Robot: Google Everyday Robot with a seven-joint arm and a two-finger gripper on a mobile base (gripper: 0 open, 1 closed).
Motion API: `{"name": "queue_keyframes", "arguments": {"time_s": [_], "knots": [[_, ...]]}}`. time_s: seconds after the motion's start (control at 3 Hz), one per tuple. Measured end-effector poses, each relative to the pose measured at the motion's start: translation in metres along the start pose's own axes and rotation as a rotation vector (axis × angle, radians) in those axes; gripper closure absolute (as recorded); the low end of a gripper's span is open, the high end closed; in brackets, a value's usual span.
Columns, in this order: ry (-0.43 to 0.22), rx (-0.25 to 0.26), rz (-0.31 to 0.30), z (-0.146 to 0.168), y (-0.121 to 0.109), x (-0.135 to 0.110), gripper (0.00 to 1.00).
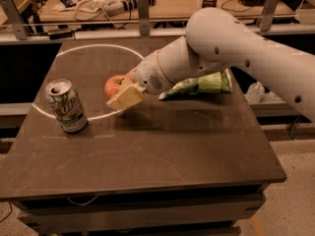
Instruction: Move apple near 7up can
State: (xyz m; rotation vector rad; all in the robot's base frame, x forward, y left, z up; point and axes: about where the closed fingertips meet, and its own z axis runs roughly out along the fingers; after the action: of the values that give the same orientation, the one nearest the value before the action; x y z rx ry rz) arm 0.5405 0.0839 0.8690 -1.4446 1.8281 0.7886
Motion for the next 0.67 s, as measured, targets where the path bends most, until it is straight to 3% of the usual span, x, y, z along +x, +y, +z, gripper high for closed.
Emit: {"name": "queue_keyframes", "arguments": {"time_s": [0.67], "knots": [[-0.033,-0.071,0.003,0.024,0.026,-0.009,1.0]]}}
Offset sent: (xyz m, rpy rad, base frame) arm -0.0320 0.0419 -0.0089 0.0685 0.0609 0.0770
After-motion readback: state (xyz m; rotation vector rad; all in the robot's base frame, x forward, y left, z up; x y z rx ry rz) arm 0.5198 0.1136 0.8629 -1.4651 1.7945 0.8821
